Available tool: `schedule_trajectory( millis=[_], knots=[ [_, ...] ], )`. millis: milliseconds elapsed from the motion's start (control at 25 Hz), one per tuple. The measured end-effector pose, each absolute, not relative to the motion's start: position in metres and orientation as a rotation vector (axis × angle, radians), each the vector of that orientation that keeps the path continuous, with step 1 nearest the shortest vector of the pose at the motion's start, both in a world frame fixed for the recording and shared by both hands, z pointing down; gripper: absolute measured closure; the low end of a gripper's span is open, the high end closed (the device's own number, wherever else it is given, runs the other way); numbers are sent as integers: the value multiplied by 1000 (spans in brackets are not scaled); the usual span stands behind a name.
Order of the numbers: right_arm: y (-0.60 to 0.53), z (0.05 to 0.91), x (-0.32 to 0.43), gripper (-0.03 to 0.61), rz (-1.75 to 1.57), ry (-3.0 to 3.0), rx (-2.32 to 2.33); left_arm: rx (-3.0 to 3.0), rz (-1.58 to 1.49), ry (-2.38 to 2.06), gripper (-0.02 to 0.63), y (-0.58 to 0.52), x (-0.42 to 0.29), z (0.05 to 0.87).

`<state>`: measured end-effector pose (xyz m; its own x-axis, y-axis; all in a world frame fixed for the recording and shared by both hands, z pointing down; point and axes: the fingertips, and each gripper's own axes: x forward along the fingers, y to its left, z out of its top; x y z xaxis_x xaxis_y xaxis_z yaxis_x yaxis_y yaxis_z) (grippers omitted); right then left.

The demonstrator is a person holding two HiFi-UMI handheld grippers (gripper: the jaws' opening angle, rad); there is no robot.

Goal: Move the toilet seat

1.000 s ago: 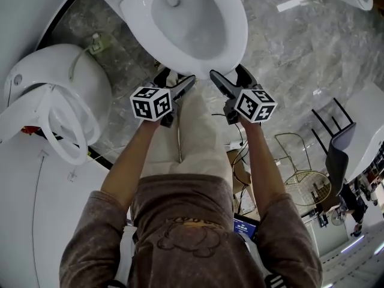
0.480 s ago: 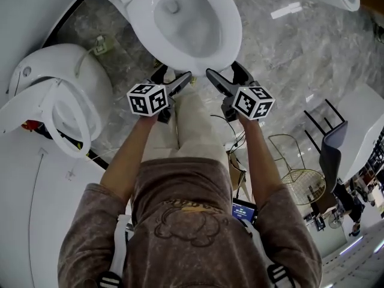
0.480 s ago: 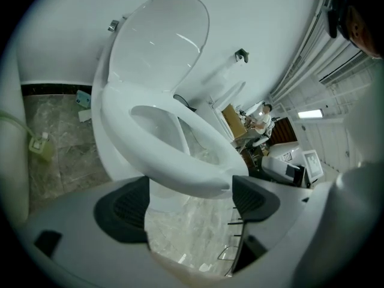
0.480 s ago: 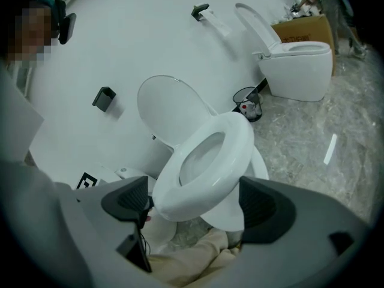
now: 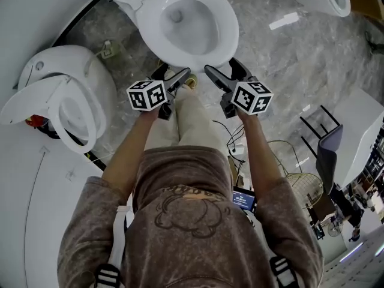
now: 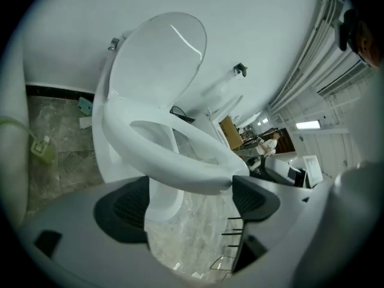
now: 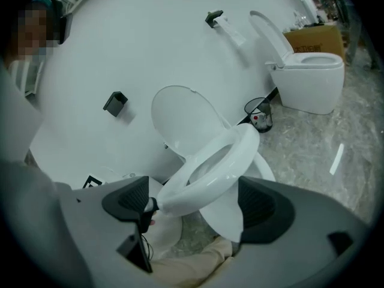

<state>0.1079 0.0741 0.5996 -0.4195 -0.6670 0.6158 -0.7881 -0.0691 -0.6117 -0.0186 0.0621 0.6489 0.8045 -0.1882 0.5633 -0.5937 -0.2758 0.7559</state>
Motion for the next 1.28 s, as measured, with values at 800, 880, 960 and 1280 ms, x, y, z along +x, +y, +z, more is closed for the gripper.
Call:
schedule_trajectory(
  millis=[800,880,960,1280],
  knots=[
    [40,549,99,149,1357,-2203,1446,1958,400,-713,190,27,-22,589],
    [34,542,98,149,1348,-2223,1440,1970,393,-728,190,21,-24,584],
    [29,536,97,149,1338,-2237,1438,1972,377,-740,190,15,-24,580],
    [24,532,95,166,1332,-2202,1406,1955,384,-780,190,11,-25,575]
  ],
)
